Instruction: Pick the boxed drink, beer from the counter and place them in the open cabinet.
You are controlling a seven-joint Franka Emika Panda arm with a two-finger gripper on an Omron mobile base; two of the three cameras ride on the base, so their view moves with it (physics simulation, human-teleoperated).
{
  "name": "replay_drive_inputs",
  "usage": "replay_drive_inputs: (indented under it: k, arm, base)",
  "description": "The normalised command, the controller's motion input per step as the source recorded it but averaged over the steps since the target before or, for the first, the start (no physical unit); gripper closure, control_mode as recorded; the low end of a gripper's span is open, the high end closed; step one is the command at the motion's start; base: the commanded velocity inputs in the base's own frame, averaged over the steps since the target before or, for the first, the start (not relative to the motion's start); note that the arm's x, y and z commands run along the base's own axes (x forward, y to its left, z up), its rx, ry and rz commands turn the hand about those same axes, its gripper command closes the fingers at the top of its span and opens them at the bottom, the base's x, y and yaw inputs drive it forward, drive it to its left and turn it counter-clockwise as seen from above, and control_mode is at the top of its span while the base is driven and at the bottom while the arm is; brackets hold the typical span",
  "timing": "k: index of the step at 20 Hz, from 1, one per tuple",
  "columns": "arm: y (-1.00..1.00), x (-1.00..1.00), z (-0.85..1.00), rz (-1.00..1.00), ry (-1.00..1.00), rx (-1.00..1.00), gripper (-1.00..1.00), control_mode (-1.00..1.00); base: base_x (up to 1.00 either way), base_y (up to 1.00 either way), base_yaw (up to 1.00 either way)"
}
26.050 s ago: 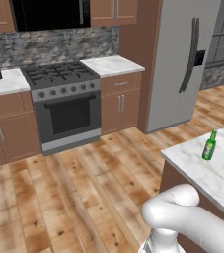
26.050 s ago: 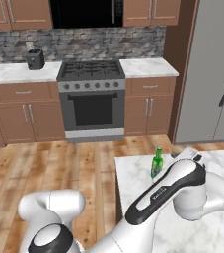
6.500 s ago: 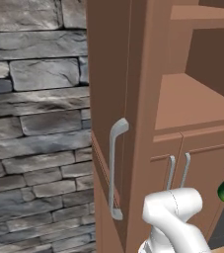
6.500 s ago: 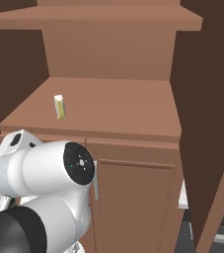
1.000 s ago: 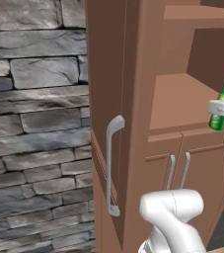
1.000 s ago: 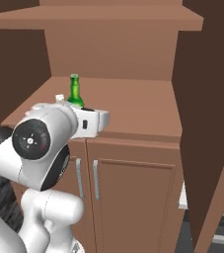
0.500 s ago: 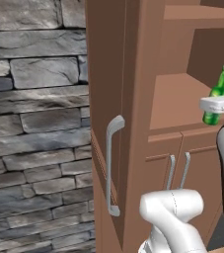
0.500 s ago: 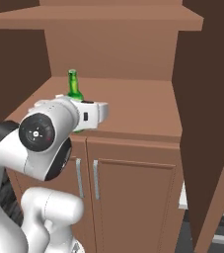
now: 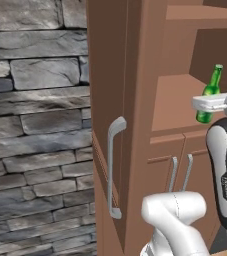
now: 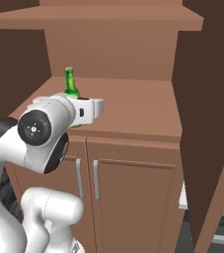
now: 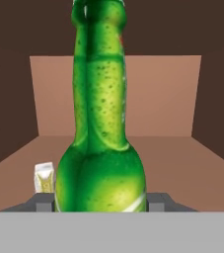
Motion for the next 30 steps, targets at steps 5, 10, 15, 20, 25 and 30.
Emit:
replay_drive_inputs:
  k: [5, 10, 15, 20, 25, 30]
  arm:
    - [0.02, 0.27, 0.00, 0.00, 0.00, 0.00, 1.00, -1.00]
    - [0.00, 0.28, -0.07, 0.00, 0.00, 0.00, 1.00, -1.00]
    - [0.00, 0.29, -0.14, 0.00, 0.00, 0.00, 1.00, -1.00]
    - [-0.04, 0.32, -0.16, 0.00, -0.01, 0.00, 1.00, -1.00]
    - [-0.13, 0.27, -0.17, 0.00, 0.00, 0.00, 1.00, -1.00]
    - [-0.21, 0.24, -0.16, 0.00, 0.00, 0.00, 1.00, -1.00]
  base:
    - [0.00, 0.00, 0.00]
    - [0.00, 0.00, 0.00]
    - [0.00, 0.00, 0.00]
    - [0.00, 0.00, 0.00]
    - [0.00, 0.00, 0.00]
    - [0.00, 0.00, 0.00]
